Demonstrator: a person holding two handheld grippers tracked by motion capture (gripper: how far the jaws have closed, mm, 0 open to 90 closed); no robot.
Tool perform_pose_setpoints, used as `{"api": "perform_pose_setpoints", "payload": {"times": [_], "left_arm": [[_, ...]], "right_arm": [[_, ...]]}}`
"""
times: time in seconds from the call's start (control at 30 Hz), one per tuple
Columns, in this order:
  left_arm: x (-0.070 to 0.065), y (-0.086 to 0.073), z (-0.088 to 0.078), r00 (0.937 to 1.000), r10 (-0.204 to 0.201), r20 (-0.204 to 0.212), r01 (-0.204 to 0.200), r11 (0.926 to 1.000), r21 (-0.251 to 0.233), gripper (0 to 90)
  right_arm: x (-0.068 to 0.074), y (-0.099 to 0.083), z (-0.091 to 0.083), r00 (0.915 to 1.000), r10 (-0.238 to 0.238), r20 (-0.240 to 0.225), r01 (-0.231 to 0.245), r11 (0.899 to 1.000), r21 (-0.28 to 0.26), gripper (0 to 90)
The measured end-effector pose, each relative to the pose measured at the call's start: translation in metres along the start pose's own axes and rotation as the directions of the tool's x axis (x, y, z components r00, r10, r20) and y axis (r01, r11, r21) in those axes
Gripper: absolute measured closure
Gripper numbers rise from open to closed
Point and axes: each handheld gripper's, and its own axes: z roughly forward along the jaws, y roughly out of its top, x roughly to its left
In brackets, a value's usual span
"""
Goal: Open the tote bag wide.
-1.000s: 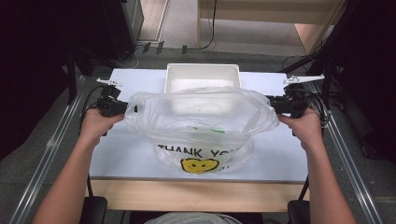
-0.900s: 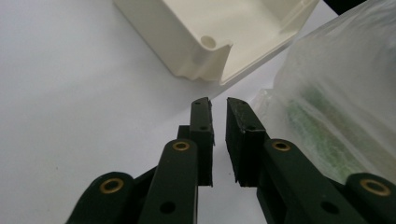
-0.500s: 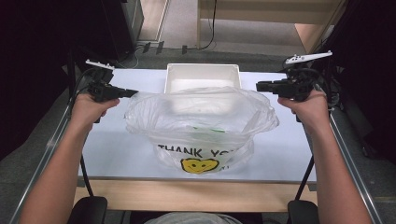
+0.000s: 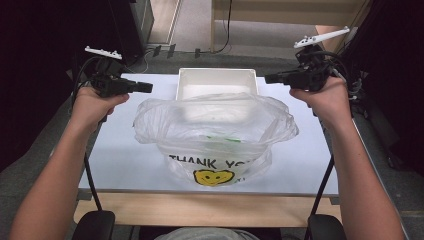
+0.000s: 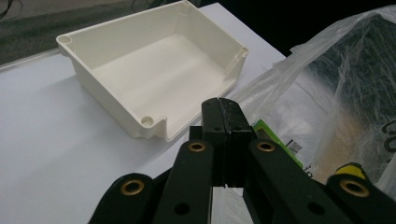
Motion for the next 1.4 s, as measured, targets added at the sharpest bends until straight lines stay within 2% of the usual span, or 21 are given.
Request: {"api": "perform_pose_setpoints", "payload": {"times": [0.1, 0.17, 0.2, 0.33, 0.5, 0.6, 0.73, 0.87, 0.93, 1.0, 1.1, 1.3, 1.4], "left_arm": [[-0.008, 0.002, 0.004, 0.9998, 0.015, 0.009, -0.015, 0.9997, 0.018, 90.0], [-0.014, 0.007, 0.006, 0.9990, 0.044, -0.004, -0.044, 0.9985, 0.032, 90.0], [-0.018, 0.010, 0.006, 0.9985, 0.055, 0.001, -0.055, 0.9980, 0.030, 90.0], [-0.029, 0.018, 0.013, 0.9979, 0.057, 0.032, -0.058, 0.9982, 0.014, 90.0], [-0.045, 0.023, 0.028, 0.9952, 0.095, 0.020, -0.096, 0.9939, 0.054, 90.0], [-0.056, 0.032, 0.032, 0.9930, 0.112, 0.035, -0.114, 0.9916, 0.061, 90.0], [-0.074, 0.042, 0.037, 0.9896, 0.133, 0.056, -0.136, 0.9884, 0.067, 90.0], [-0.088, 0.044, 0.042, 0.9879, 0.141, 0.064, -0.146, 0.9868, 0.070, 90.0], [-0.090, 0.042, 0.047, 0.9882, 0.139, 0.065, -0.144, 0.9865, 0.078, 90.0], [-0.089, 0.039, 0.052, 0.9889, 0.132, 0.068, -0.138, 0.9865, 0.089, 89.9], [-0.085, 0.030, 0.059, 0.9905, 0.117, 0.072, -0.123, 0.9883, 0.090, 89.8], [-0.079, 0.015, 0.074, 0.9931, 0.103, 0.056, -0.109, 0.9867, 0.121, 89.1], [-0.078, 0.009, 0.082, 0.9936, 0.102, 0.048, -0.108, 0.9840, 0.142, 89.0]], "right_arm": [[0.009, 0.006, 0.003, 0.9998, -0.016, -0.009, 0.016, 1.000, 0.004, 90.0], [0.019, 0.009, 0.008, 0.9991, -0.035, -0.023, 0.035, 0.999, 0.010, 90.0], [0.019, 0.009, 0.008, 0.9991, -0.035, -0.023, 0.035, 0.999, 0.010, 90.0], [0.030, 0.013, 0.016, 0.9979, -0.046, -0.045, 0.047, 0.999, 0.016, 90.0], [0.043, 0.016, 0.024, 0.9949, -0.072, -0.070, 0.073, 0.997, 0.015, 90.0], [0.049, 0.017, 0.028, 0.9928, -0.090, -0.079, 0.091, 0.996, 0.013, 90.0], [0.057, 0.019, 0.033, 0.9919, -0.088, -0.091, 0.090, 0.996, 0.016, 90.0], [0.067, 0.019, 0.037, 0.9894, -0.109, -0.096, 0.110, 0.994, 0.006, 90.0], [0.071, 0.018, 0.039, 0.9898, -0.104, -0.098, 0.106, 0.994, 0.012, 90.0], [0.080, 0.016, 0.043, 0.9885, -0.122, -0.090, 0.126, 0.991, 0.037, 90.0], [0.085, 0.013, 0.047, 0.9877, -0.135, -0.078, 0.140, 0.988, 0.059, 90.0], [0.080, 0.003, 0.063, 0.9892, -0.125, -0.076, 0.133, 0.986, 0.105, 90.0], [0.074, -0.006, 0.069, 0.9884, -0.134, -0.071, 0.140, 0.986, 0.089, 90.0]]}}
